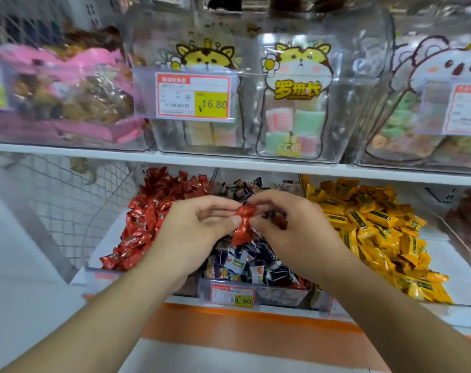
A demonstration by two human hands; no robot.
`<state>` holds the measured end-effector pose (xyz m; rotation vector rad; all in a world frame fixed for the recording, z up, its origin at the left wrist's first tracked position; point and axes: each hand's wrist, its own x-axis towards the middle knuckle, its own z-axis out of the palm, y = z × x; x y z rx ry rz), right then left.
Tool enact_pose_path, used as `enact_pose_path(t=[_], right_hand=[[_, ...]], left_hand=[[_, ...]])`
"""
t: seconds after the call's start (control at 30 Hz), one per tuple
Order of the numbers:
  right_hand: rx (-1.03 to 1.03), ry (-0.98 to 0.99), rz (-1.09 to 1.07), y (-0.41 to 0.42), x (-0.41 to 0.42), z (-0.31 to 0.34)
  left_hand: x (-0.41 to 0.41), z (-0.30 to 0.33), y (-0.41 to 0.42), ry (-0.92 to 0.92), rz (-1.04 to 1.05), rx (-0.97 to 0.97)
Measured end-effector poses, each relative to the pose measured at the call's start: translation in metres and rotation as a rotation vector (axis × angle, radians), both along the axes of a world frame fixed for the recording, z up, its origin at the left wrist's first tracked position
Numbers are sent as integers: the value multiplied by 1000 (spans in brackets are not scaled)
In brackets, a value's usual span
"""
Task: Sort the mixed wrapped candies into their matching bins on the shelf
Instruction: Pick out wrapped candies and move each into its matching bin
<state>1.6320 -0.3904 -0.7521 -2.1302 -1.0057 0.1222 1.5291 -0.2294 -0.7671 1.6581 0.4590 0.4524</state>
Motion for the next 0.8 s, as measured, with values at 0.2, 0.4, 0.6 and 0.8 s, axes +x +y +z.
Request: enact_pose_path(t=[0.2, 0.4, 0.6, 0.8], right_hand=[[127, 93, -59, 29, -15, -5], [185, 185, -115, 53, -21, -6], [262, 343, -130, 80, -26, -7], [179, 282, -56, 96, -28, -4]], left_hand=[[-21, 7, 20, 15, 42, 74], [-38, 18, 58, 46, 156, 152], [-45, 9, 101, 75, 354, 203], [-45, -3, 108, 267, 387, 454]])
